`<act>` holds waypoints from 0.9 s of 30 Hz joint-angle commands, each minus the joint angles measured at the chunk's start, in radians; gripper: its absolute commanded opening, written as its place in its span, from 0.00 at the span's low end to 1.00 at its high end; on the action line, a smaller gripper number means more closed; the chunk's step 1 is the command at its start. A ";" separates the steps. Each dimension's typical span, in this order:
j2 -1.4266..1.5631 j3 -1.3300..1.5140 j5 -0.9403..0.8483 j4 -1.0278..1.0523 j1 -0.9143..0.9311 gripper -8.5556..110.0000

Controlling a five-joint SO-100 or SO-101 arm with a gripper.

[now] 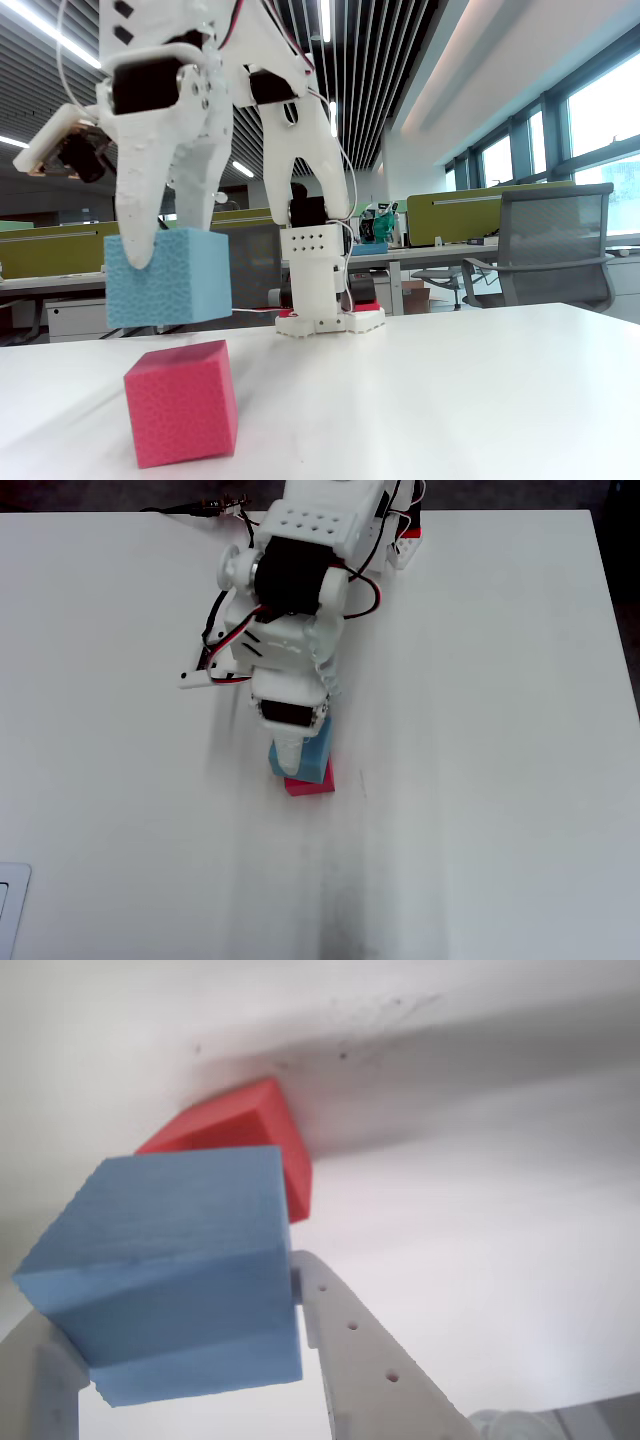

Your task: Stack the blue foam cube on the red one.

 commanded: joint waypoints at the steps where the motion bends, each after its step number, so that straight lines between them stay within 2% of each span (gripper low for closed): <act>1: -0.002 0.002 0.005 -0.014 0.002 0.24; 15: -0.058 0.026 0.005 -0.044 0.008 0.25; 27: 0.028 -0.005 0.005 -0.014 0.005 0.35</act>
